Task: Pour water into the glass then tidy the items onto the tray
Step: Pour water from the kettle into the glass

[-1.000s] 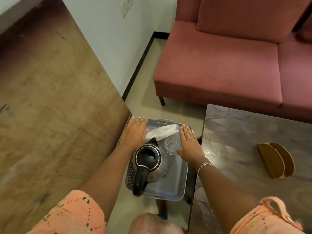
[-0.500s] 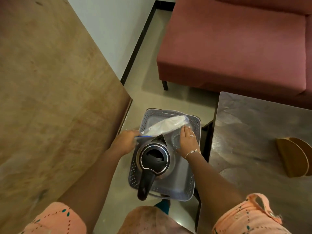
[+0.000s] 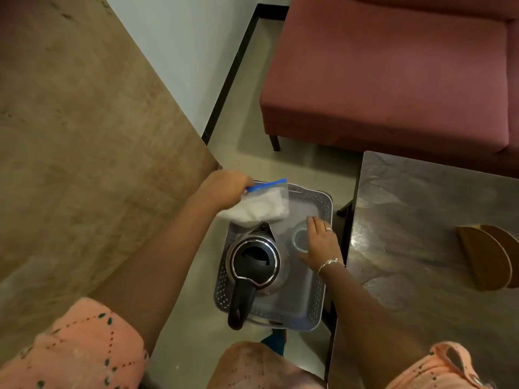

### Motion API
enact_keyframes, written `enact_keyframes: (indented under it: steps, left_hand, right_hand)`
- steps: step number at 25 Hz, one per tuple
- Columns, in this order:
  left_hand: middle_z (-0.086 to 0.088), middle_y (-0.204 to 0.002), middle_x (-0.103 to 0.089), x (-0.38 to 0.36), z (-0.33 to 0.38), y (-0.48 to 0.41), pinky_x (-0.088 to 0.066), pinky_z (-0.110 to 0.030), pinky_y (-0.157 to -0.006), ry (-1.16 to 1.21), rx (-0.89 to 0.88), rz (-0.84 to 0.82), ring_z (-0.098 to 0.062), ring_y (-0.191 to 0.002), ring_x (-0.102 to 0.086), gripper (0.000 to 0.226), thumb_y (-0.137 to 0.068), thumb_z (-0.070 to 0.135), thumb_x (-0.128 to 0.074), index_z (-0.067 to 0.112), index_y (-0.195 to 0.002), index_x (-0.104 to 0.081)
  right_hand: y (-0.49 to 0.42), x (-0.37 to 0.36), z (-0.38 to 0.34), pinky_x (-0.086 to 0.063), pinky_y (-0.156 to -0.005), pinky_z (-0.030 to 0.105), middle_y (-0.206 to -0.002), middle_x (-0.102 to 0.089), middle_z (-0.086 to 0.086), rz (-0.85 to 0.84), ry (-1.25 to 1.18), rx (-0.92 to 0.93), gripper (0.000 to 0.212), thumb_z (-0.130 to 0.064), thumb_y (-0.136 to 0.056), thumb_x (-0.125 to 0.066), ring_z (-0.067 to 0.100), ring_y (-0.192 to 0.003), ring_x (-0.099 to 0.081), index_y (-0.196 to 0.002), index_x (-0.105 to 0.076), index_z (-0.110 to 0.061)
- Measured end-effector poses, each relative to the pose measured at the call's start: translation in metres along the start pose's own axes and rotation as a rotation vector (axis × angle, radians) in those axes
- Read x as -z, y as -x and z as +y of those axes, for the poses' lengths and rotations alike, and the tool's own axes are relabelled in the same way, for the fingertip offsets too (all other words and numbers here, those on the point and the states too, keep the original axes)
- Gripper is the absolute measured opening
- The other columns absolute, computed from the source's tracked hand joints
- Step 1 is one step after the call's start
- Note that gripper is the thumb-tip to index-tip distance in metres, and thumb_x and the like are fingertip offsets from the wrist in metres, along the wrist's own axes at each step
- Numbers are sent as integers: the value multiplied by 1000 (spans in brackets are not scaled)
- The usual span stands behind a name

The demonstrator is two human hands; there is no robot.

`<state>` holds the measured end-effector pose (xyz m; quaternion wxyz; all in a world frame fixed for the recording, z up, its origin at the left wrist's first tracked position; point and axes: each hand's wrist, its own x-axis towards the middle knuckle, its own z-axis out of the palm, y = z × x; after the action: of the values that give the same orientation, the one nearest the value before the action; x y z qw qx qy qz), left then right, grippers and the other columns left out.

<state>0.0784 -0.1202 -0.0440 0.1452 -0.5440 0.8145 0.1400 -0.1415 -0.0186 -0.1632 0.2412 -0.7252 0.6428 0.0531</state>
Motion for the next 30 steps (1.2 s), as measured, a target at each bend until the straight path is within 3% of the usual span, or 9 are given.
enact_keyframes:
  steps: [3,7,11,16,19,23,26,28,30]
  left_hand:
    - [-7,-81,-59,24,19,-24,-33,-29,-58,-122,-84,-36,-21,-72,-49,25,-86,4,-47,15,-100,-64]
    - [-16,-102,-63,29,34,-49,-38,-32,-68,-118,-32,-50,-31,-91,-58,25,-86,1,-48,10,-105,-63]
    - [-17,-111,-62,23,39,-47,-47,-41,-81,13,51,69,-33,-99,-57,23,-91,11,-49,8,-113,-57]
    - [-14,-101,-66,-2,66,-1,-51,-35,-83,648,223,248,-27,-95,-61,20,-88,6,-55,6,-107,-61]
    - [-8,-95,-62,-22,97,33,-47,-35,-86,1068,286,61,-22,-94,-55,20,-87,11,-61,9,-106,-62]
    - [-8,-134,-47,-38,144,73,-39,-40,-105,1512,334,-315,-22,-124,-45,71,-75,34,-71,6,-132,-41]
    - [-9,-130,-52,-43,174,95,-34,-44,-111,1777,294,-347,-25,-129,-42,77,-60,46,-79,8,-121,-51]
    - [-9,-113,-60,-41,190,103,-36,-44,-109,1916,255,-296,-25,-117,-52,69,-50,45,-84,12,-104,-57]
    - [-14,-112,-60,-39,204,108,-39,-43,-106,1971,242,-242,-25,-107,-57,69,-49,40,-80,10,-106,-56]
  right_hand:
    - [11,5,5,-36,-107,37,-143,-33,13,3,19,28,92,-35,-70,-72,28,-130,-33,-140,-21,-5]
    - [21,14,13,-35,-107,37,-142,-35,15,22,37,81,94,-35,-67,-73,30,-129,-35,-140,-23,-3]
    - [30,24,18,-35,-105,37,-141,-36,15,67,30,106,93,-36,-66,-74,31,-127,-37,-139,-26,-3]
    - [47,50,21,-39,-102,40,-140,-39,16,131,17,169,95,-34,-62,-75,32,-125,-40,-138,-29,-1]
    - [66,73,24,-38,-101,41,-138,-42,17,190,-14,205,93,-35,-61,-75,33,-125,-41,-137,-33,-1]
    - [98,109,27,-41,-98,43,-135,-45,19,289,-91,285,89,-34,-63,-75,35,-122,-45,-135,-37,1]
    - [123,131,28,-44,-96,44,-132,-49,20,353,-130,358,88,-33,-62,-76,35,-120,-48,-134,-39,2]
    - [137,139,29,-45,-95,44,-130,-51,20,396,-151,387,87,-34,-62,-77,35,-118,-49,-132,-41,3]
    - [146,144,33,-42,-96,38,-131,-49,19,429,-236,399,88,-35,-64,-78,31,-120,-46,-134,-39,2]
